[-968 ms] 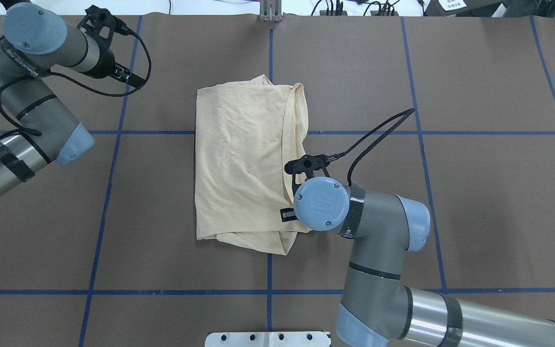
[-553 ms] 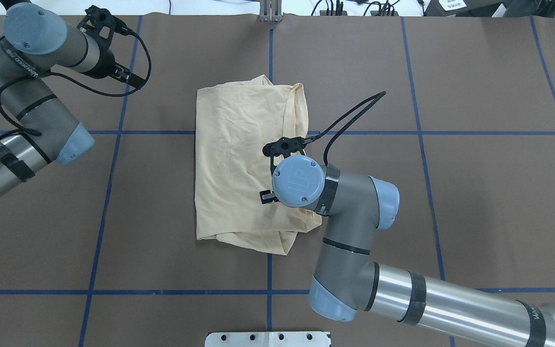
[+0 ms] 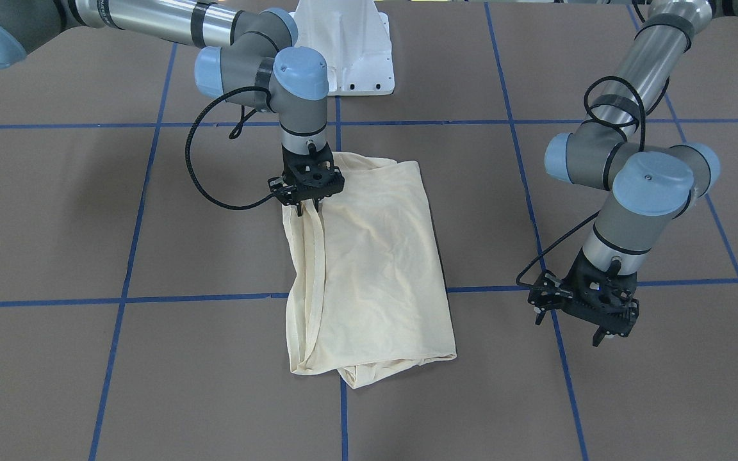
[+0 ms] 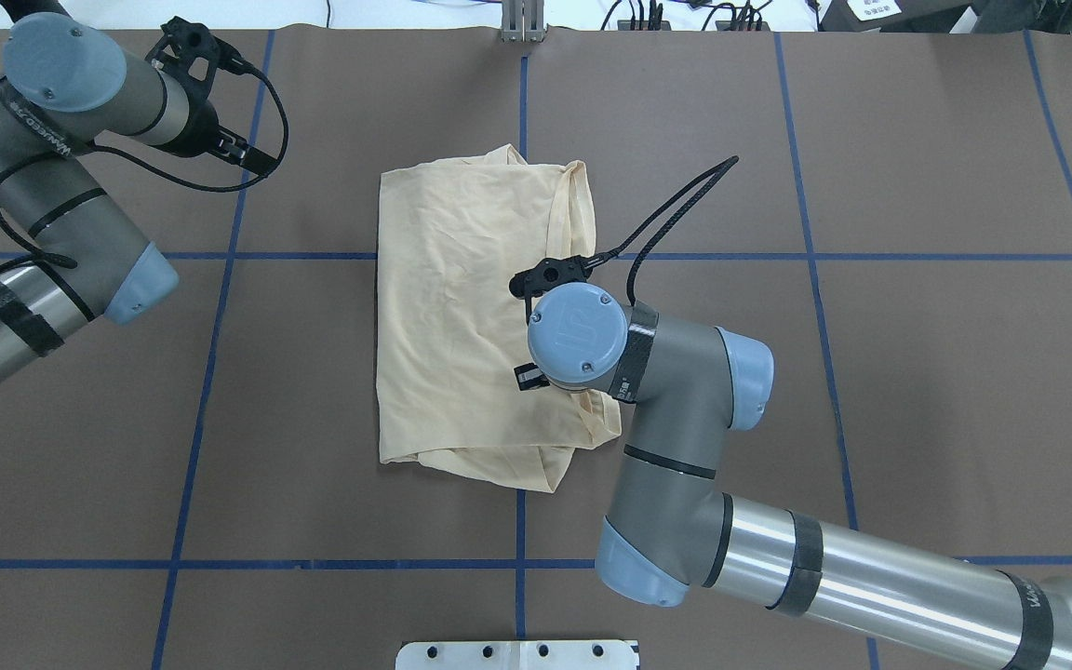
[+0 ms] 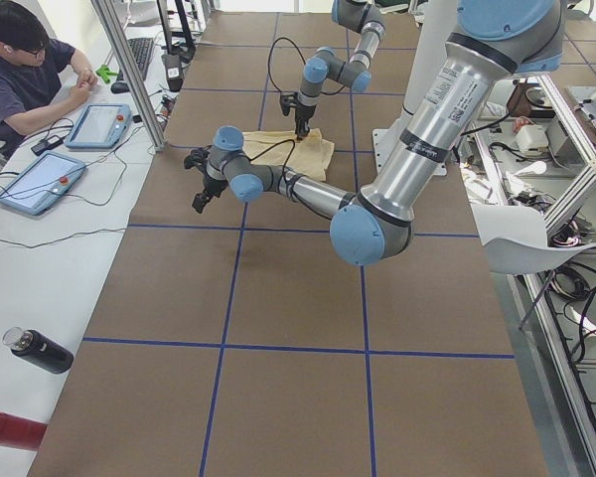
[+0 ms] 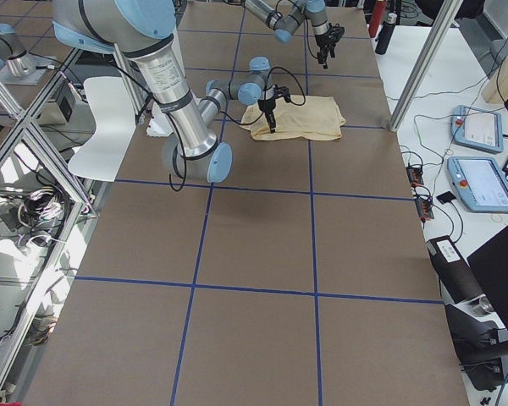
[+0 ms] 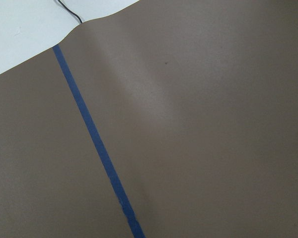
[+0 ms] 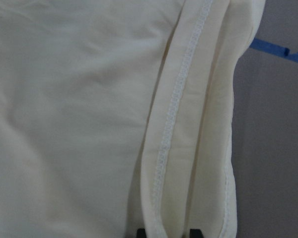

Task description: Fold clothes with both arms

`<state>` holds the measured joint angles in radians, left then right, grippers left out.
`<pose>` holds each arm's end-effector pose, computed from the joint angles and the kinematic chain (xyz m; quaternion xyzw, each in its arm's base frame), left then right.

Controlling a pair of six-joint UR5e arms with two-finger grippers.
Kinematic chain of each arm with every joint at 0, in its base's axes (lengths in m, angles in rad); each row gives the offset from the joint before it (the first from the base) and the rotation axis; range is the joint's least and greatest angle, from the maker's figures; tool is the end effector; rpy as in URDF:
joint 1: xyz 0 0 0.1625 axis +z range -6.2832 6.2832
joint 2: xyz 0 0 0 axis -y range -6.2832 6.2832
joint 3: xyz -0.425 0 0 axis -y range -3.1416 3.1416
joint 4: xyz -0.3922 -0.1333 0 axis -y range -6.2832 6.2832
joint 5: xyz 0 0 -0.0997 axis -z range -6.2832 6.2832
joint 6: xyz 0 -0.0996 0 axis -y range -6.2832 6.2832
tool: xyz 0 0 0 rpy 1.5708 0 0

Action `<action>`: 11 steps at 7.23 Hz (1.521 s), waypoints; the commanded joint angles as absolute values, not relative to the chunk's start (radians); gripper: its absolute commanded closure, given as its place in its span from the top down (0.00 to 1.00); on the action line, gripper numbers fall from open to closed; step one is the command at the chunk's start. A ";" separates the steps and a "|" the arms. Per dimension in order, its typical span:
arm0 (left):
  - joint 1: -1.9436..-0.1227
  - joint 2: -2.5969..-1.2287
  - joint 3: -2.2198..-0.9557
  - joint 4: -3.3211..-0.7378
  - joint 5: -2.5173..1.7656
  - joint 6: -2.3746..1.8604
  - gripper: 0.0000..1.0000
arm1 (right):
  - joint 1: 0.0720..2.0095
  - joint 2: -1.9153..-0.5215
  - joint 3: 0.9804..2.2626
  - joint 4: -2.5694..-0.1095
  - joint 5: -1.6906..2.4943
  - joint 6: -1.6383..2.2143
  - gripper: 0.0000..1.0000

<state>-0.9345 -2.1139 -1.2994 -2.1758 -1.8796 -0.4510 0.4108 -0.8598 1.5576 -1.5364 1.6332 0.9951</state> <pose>0.3534 -0.6517 0.4052 0.2869 0.3361 0.1478 0.8848 -0.6079 -0.4034 0.2398 0.1438 -0.3289 -0.0880 0.9292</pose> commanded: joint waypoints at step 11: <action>-0.916 -2.042 -1.485 -2.163 -2.006 -0.677 1.00 | 0.425 -1.055 1.851 -1.608 1.654 1.109 1.00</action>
<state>-0.9268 -2.0888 -1.3841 -2.1667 -1.9579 -0.5558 0.4229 -1.0503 1.8237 -1.6075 1.6472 1.0614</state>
